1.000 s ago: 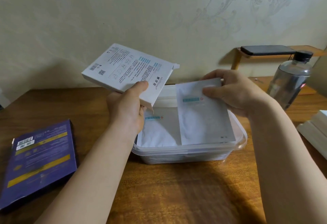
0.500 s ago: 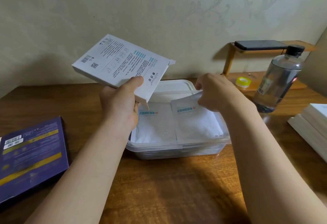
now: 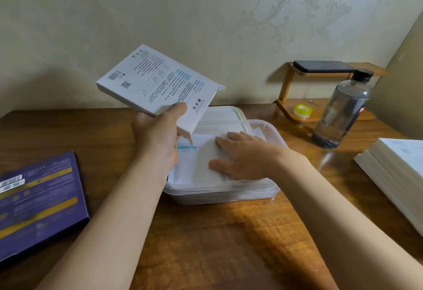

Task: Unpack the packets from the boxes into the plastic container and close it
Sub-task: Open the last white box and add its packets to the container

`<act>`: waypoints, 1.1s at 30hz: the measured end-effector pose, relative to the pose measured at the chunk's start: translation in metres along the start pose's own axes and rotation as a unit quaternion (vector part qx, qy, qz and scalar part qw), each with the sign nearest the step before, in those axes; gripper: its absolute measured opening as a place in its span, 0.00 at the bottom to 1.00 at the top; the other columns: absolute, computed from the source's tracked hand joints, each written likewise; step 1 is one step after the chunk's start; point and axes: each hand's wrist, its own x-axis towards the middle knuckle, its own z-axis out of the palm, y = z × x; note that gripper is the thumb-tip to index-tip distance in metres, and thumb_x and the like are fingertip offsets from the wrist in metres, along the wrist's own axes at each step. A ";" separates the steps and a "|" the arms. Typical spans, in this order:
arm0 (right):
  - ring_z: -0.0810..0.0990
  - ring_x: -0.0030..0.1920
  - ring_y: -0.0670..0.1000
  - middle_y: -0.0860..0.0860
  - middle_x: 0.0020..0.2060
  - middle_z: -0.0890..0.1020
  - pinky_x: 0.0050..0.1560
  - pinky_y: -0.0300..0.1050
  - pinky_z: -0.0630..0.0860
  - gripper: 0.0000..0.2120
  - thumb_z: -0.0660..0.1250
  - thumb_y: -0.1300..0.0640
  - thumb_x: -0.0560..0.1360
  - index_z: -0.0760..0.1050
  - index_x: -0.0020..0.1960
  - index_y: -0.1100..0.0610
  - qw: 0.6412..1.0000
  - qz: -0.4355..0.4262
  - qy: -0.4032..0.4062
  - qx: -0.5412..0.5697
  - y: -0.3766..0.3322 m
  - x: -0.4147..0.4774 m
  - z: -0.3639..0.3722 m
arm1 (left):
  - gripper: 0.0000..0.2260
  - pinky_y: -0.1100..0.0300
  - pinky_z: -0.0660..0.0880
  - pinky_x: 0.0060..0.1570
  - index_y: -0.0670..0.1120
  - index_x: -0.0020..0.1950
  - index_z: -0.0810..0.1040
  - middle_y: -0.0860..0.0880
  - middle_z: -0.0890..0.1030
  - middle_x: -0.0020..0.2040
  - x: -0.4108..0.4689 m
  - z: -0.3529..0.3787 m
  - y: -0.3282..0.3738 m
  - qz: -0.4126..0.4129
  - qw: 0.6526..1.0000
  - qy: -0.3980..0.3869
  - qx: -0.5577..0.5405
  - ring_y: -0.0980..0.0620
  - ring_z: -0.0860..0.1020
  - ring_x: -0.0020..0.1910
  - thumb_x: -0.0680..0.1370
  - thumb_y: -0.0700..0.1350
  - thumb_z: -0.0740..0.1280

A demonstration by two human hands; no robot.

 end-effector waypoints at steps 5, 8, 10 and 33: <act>0.40 0.80 0.57 0.50 0.81 0.43 0.77 0.65 0.42 0.43 0.45 0.24 0.75 0.38 0.81 0.45 0.998 0.036 -0.047 -0.015 0.009 0.003 0.008 | 0.13 0.67 0.72 0.25 0.49 0.47 0.82 0.50 0.88 0.51 -0.001 0.000 -0.001 0.012 1.000 -0.002 0.001 0.49 0.86 0.46 0.74 0.30 0.73; 0.38 0.80 0.57 0.49 0.81 0.41 0.77 0.64 0.41 0.44 0.46 0.23 0.74 0.37 0.81 0.45 0.998 0.038 -0.050 -0.002 0.010 0.004 0.009 | 0.13 0.64 0.76 0.28 0.49 0.48 0.82 0.51 0.88 0.50 0.001 -0.001 -0.002 0.017 1.000 -0.007 0.003 0.50 0.87 0.47 0.74 0.30 0.73; 0.37 0.80 0.56 0.49 0.81 0.40 0.77 0.64 0.40 0.44 0.47 0.24 0.74 0.37 0.81 0.45 0.998 0.038 -0.051 0.002 0.010 0.003 0.009 | 0.14 0.61 0.79 0.33 0.50 0.48 0.82 0.52 0.88 0.50 0.002 -0.002 -0.003 0.020 1.000 -0.010 0.007 0.51 0.87 0.48 0.74 0.30 0.73; 0.45 0.81 0.57 0.51 0.81 0.47 0.75 0.69 0.44 0.48 0.47 0.20 0.70 0.41 0.81 0.45 0.999 -0.016 -0.042 -0.017 -0.024 0.021 0.009 | 0.12 0.52 0.84 0.39 0.47 0.58 0.81 0.44 0.86 0.56 -0.014 -0.007 0.017 -0.137 0.985 -0.015 -0.107 0.43 0.84 0.55 0.77 0.35 0.72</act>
